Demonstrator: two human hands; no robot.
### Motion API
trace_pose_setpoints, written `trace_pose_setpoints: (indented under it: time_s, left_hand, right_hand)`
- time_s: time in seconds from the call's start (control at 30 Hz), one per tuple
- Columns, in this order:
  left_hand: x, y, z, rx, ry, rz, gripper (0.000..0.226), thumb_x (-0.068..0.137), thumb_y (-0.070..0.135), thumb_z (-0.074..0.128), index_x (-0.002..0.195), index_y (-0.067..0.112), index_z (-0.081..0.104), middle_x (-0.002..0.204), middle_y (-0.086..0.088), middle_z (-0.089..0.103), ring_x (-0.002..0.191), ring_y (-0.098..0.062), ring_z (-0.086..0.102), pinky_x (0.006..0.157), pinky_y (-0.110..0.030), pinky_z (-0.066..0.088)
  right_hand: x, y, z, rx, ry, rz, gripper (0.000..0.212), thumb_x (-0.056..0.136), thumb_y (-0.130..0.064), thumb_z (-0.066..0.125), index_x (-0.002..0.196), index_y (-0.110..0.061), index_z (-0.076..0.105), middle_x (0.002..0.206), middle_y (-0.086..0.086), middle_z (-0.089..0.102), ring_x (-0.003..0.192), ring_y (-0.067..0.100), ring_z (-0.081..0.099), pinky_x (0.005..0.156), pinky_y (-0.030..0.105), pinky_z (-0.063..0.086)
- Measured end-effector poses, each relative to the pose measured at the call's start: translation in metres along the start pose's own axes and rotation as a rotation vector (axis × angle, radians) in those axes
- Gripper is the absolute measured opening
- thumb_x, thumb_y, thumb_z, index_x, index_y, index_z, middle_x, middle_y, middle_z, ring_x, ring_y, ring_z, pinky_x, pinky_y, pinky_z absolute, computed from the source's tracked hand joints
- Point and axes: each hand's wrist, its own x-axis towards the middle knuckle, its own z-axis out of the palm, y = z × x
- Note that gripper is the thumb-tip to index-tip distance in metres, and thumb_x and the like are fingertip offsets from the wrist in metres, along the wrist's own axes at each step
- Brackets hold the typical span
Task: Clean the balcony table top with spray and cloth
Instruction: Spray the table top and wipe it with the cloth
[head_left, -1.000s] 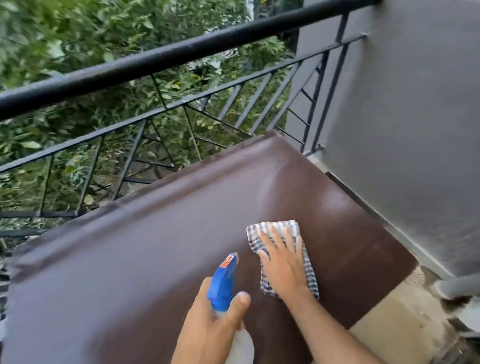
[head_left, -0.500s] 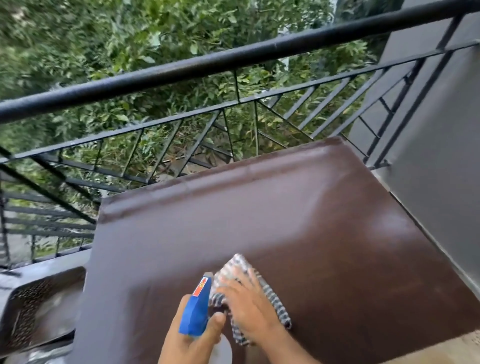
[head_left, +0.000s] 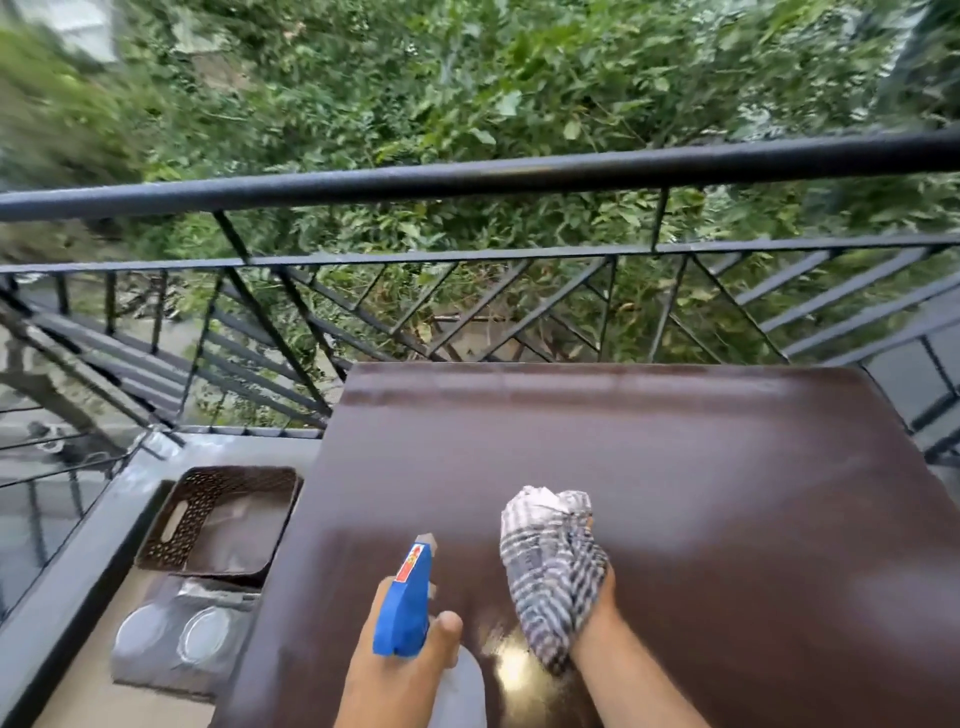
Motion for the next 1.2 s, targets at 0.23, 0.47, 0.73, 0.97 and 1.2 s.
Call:
trace_pose_setpoints:
  time_s: [0.23,0.47,0.73,0.97,1.2]
  left_hand:
    - [0.018,-0.022,-0.051,-0.108,0.099,0.027,0.056,0.057,0.069,0.069,0.111,0.071,0.055,0.070,0.015,0.062,0.068,-0.028,0.068,0.088,-0.040,0.054]
    - [0.075,-0.052,-0.139,-0.203,0.139,-0.037,0.052,0.064,0.063,0.063,0.111,0.039,0.063,0.060,-0.003,0.064,0.074,-0.023,0.071,0.087,-0.033,0.054]
    - [0.160,-0.079,-0.245,-0.149,0.245,-0.244,0.048,0.077,0.056,0.067,0.093,0.011,0.069,0.070,0.006,0.072,0.077,-0.003,0.067,0.068,-0.016,0.044]
    - [0.214,-0.112,-0.311,-0.139,0.225,-0.218,0.077,0.060,0.083,0.057,0.084,0.010,0.066,0.081,-0.012,0.073,0.069,-0.014,0.062,0.069,-0.031,0.048]
    - [0.254,-0.152,-0.353,-0.176,0.265,-0.272,0.060,0.080,0.055,0.068,0.112,0.004,0.067,0.084,0.002,0.067,0.057,0.009,0.057,0.056,-0.013,0.046]
  right_hand:
    - [0.005,0.030,0.039,0.147,-0.132,-0.094,0.073,0.081,-0.066,0.057,0.125,-0.009,0.064,0.121,0.019,0.069,0.109,0.040,0.067,0.082,0.059,0.057]
    - [0.027,0.086,0.105,0.066,-0.163,-0.125,0.047,0.100,-0.037,0.044,0.125,-0.004,0.067,0.124,0.016,0.069,0.108,0.031,0.069,0.086,0.045,0.059]
    - [0.075,0.173,0.198,-0.010,-0.169,-0.023,0.048,0.092,-0.038,0.053,0.120,-0.003,0.070,0.128,0.020,0.066,0.116,0.039,0.064,0.098,0.057,0.049]
    - [0.119,0.242,0.259,-0.048,-0.095,0.021,0.043,0.092,-0.033,0.051,0.106,0.000,0.076,0.107,0.022,0.073,0.089,0.037,0.072,0.088,0.051,0.055]
    - [0.158,0.288,0.282,-0.187,0.013,0.017,0.048,0.076,-0.029,0.068,0.112,0.002,0.071,0.100,0.026,0.069,0.079,0.037,0.067,0.079,0.044,0.053]
